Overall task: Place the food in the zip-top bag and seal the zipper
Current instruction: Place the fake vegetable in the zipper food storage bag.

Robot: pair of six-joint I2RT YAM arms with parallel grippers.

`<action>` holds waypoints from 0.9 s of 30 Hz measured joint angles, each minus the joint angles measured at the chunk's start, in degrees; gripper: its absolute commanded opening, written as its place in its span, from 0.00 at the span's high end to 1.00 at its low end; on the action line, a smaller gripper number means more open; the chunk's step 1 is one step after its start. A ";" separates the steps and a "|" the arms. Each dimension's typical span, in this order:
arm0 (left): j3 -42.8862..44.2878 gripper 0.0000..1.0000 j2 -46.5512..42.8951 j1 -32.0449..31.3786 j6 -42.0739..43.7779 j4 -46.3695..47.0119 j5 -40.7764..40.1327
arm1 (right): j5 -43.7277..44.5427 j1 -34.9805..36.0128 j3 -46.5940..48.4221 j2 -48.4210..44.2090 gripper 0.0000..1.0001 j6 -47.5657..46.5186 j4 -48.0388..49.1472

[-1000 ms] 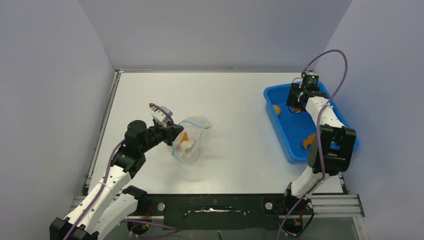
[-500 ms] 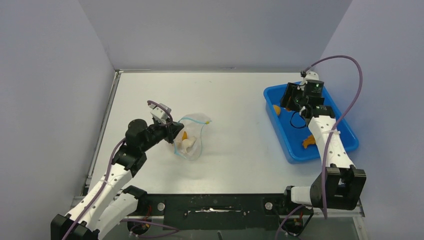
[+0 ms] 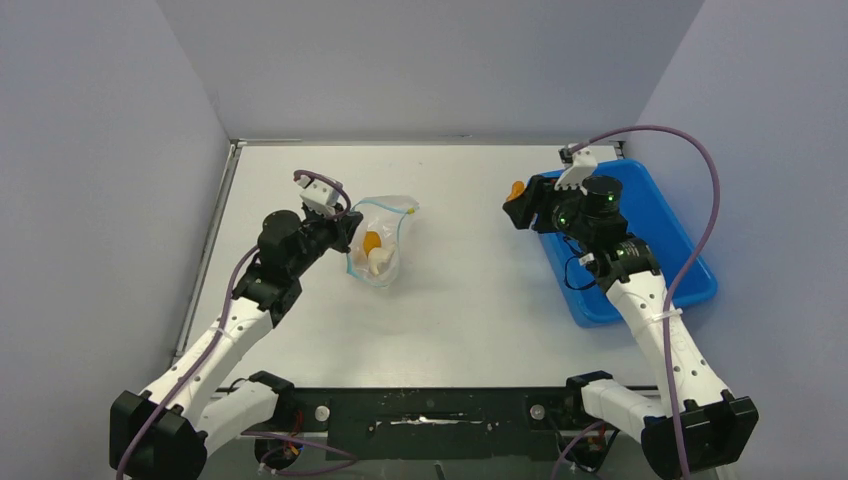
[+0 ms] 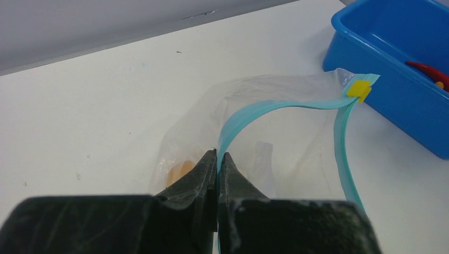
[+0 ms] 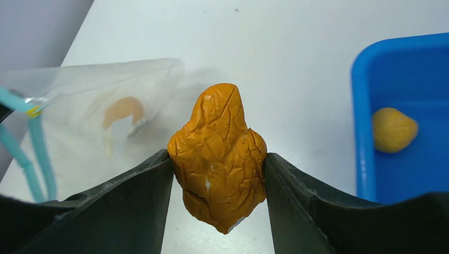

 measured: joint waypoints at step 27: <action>-5.62 0.92 3.28 -2.75 -11.58 2.38 2.19 | 4.39 39.04 -4.92 11.61 0.47 17.40 13.14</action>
